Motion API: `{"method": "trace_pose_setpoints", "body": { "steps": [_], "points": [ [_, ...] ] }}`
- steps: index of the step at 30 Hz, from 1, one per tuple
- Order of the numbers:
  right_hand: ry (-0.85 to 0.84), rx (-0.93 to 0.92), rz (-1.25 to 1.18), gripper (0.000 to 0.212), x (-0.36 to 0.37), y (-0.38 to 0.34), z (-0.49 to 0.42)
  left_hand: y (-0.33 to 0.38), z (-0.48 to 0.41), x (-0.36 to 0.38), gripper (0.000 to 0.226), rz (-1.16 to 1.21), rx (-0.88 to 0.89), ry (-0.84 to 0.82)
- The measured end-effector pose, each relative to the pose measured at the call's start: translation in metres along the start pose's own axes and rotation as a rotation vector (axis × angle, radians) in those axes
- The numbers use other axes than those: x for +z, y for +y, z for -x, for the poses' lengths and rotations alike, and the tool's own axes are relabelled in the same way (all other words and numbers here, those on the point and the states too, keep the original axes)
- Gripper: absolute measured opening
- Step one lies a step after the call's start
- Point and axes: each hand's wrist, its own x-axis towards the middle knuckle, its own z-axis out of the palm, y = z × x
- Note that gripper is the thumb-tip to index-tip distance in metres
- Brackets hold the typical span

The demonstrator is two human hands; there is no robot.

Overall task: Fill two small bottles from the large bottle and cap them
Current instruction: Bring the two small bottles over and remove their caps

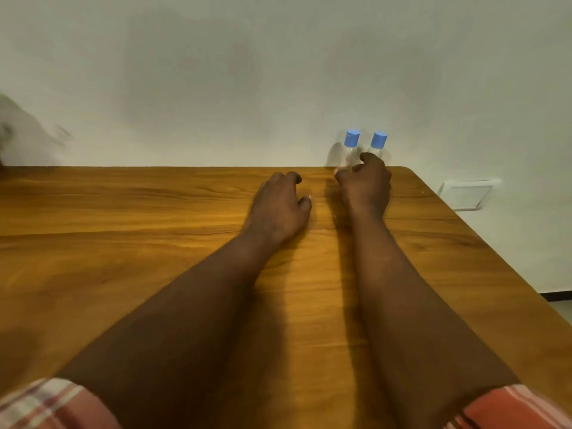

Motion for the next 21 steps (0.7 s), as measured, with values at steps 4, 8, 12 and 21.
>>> {"method": "trace_pose_setpoints", "body": {
  "steps": [4, 8, 12, 21],
  "points": [
    [0.039, 0.013, 0.086, 0.037, 0.010, 0.001, -0.012, -0.002, -0.012, 0.005, 0.044, -0.015, 0.023, -0.004],
    [0.062, 0.000, 0.154, 0.037, 0.016, -0.001, -0.017, -0.002, -0.014, 0.006, 0.045, -0.001, 0.021, 0.025],
    [0.086, -0.017, 0.157, 0.032, 0.018, -0.003, -0.014, -0.002, -0.008, 0.004, 0.045, 0.024, 0.016, 0.032],
    [0.117, -0.022, 0.037, 0.030, -0.007, -0.004, 0.029, 0.007, 0.029, -0.014, 0.045, 0.094, -0.031, 0.040]
  ]
}}
